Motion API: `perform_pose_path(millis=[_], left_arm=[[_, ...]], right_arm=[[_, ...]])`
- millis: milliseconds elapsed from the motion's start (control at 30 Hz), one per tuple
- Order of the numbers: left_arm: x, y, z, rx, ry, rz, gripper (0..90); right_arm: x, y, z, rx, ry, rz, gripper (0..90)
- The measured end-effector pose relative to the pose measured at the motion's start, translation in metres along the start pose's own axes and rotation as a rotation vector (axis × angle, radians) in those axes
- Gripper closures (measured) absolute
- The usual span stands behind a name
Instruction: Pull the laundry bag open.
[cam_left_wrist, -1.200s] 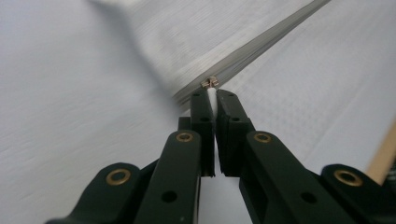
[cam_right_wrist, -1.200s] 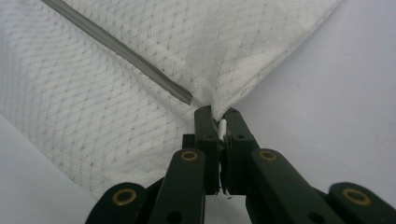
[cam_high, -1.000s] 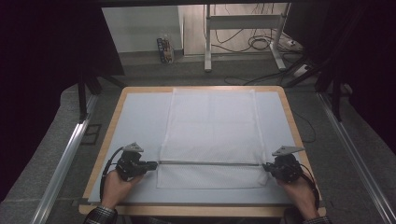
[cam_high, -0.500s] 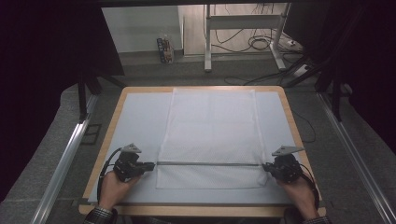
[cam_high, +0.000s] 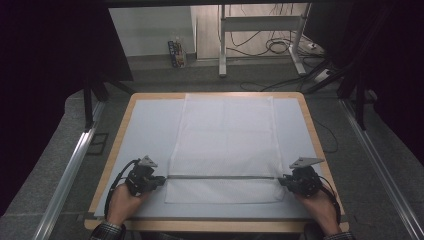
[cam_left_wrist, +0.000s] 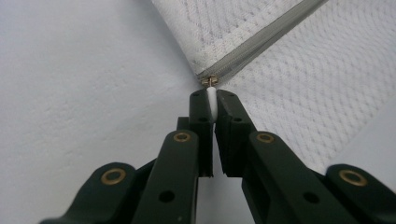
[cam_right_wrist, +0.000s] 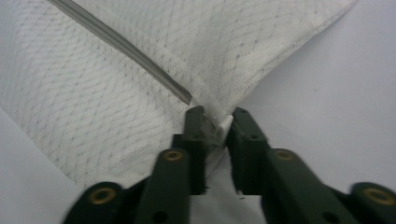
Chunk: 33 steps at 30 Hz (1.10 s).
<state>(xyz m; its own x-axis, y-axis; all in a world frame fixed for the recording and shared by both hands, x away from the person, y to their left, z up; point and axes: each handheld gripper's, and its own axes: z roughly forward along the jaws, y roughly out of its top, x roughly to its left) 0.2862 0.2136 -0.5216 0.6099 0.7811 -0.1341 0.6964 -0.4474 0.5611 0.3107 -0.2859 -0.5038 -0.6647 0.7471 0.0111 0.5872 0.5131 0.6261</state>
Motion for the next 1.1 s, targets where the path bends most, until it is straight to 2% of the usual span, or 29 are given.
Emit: perform_pose_path(millis=[200,367,467,600,667,867,1000,1100], left_arm=[[-0.005,0.001,0.004,-0.045,0.037,0.04,61.5],[-0.01,0.003,0.009,-0.091,0.04,0.066,38.5],[-0.012,0.003,0.007,-0.117,0.035,0.061,25.8],[-0.012,0.002,-0.001,-0.182,-0.014,0.026,14.3],[-0.013,0.001,-0.008,-0.211,-0.019,0.007,9.4],[-0.019,-0.01,-0.023,-0.247,0.026,0.019,4.0],[-0.023,-0.024,-0.025,-0.22,0.098,0.061,3.4],[-0.021,-0.036,-0.024,-0.202,0.119,0.06,2.8]], right_arm=[[0.001,0.001,0.0,-0.037,-0.01,-0.015,51.2],[0.001,0.003,-0.001,-0.067,-0.021,-0.017,36.6],[0.001,0.004,-0.003,-0.08,-0.026,-0.013,26.6],[0.003,0.003,-0.007,-0.108,-0.001,0.007,16.6],[0.004,0.002,-0.012,-0.128,0.011,0.006,13.1],[0.014,-0.003,-0.023,-0.146,0.021,-0.021,5.2],[0.019,-0.009,-0.028,-0.158,0.024,-0.026,1.8],[0.021,-0.015,-0.029,-0.152,0.016,-0.033,0.0]])
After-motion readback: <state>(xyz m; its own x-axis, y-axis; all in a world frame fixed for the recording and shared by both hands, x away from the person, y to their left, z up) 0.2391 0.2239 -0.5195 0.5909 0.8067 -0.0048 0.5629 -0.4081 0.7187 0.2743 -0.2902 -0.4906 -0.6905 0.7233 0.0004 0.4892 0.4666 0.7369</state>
